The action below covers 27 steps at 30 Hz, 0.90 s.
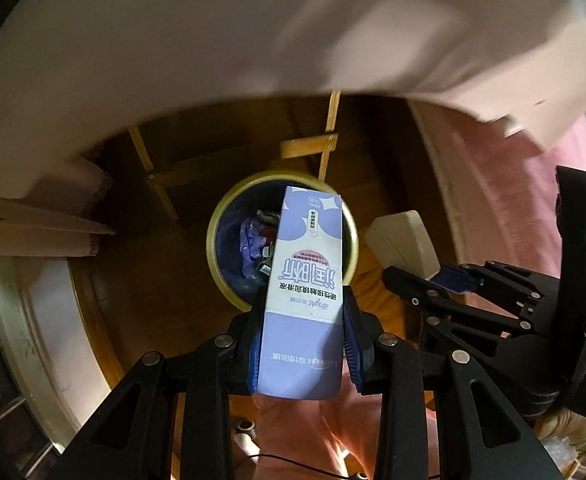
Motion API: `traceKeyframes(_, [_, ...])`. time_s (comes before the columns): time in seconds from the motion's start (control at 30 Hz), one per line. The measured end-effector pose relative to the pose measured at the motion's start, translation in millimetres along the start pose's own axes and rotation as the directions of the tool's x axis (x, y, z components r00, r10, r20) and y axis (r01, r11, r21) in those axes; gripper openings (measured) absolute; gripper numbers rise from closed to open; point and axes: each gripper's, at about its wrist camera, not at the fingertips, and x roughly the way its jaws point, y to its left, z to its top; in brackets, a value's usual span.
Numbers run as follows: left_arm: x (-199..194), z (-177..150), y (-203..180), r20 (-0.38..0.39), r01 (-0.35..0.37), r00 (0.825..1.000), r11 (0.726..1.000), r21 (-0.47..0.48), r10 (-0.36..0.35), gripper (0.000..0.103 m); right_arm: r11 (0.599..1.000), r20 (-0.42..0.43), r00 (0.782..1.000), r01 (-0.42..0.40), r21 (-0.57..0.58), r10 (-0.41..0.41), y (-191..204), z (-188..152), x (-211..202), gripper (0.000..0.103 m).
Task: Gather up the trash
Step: 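Carry both items over the bin and open both tools to drop them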
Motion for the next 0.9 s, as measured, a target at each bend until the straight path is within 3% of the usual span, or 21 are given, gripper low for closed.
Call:
traceKeyframes(0.23, [81,14,1,-0.005,-0.057,0.998,0.998,0.030,0.057,0.034,0.999,-0.013,1.000,0.021,0.047,-0.020,-34,-1,69,0.023])
traceKeyframes(0.37, [110,22,5,-0.006,-0.084,0.996,0.996,0.021,0.084,0.040,0.997,-0.011,1.000,0.020,0.077,-0.019,-41,4,90,0.023])
traceKeyframes(0.4, [115,22,9,-0.005,-0.084,0.996,0.996,0.008,0.084,0.047,0.997,-0.011,1.000,0.016,0.081,-0.015,-41,7,93,0.023])
traceKeyframes(0.43, [118,23,11,-0.002,-0.088,0.996,0.996,-0.001,0.088,0.052,0.997,-0.009,1.000,0.012,0.079,-0.012,-40,9,96,0.023])
traceKeyframes(0.5, [119,24,17,0.011,-0.097,0.995,0.995,-0.018,0.097,0.072,0.997,-0.003,1.000,0.006,0.071,-0.006,-39,14,99,0.023])
traceKeyframes(0.6, [111,24,25,0.039,-0.124,0.991,0.992,-0.032,0.125,0.086,0.999,0.008,1.000,-0.004,0.052,0.003,-32,19,97,0.023])
traceKeyframes(0.83, [87,27,49,0.081,-0.165,0.982,0.983,-0.082,0.172,0.086,0.998,0.034,0.999,-0.032,0.062,0.030,-22,29,95,0.023])
traceKeyframes(0.9, [81,26,55,0.086,-0.169,0.980,0.980,-0.102,0.177,0.086,0.996,0.046,0.998,-0.043,0.080,0.040,-20,31,91,0.031])
